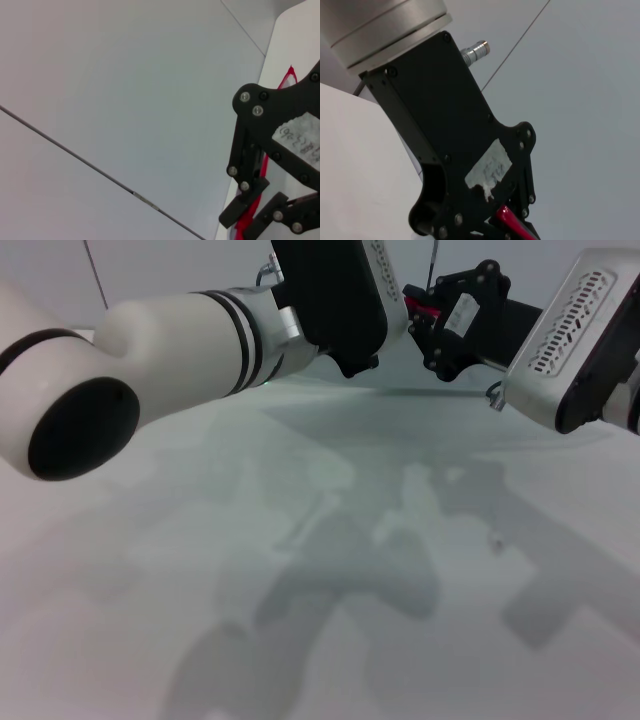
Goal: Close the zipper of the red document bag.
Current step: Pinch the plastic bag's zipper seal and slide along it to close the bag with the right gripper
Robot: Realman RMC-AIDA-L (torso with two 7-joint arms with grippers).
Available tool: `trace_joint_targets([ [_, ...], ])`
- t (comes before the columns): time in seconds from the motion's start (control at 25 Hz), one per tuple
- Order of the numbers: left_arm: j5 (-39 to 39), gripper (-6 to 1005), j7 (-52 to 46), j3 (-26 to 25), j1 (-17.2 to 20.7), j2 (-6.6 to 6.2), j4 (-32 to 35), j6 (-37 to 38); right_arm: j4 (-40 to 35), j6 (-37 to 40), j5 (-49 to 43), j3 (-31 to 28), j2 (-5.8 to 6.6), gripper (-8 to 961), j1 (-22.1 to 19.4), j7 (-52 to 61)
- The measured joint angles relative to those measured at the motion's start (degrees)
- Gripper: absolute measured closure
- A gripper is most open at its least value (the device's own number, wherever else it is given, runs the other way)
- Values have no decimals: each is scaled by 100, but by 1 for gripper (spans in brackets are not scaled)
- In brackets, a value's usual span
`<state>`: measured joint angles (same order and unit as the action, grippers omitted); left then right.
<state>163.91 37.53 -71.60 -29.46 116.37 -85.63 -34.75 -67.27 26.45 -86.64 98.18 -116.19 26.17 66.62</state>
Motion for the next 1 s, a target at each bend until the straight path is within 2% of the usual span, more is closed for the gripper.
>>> trace_joint_targets([
  [0.24,17,909,0,-3,46,0,-33,4,33,-71,-8,0,6,867,-14,-4],
  [0.64,43,907,36,-74,355,-7,-414,2,222,-292,-89,-29,14,870,-57,-18],
  [1.0,45,906,110,-159,867,-21,-1055,-101,617,-555,-91,-240,32,873,-71,-131],
])
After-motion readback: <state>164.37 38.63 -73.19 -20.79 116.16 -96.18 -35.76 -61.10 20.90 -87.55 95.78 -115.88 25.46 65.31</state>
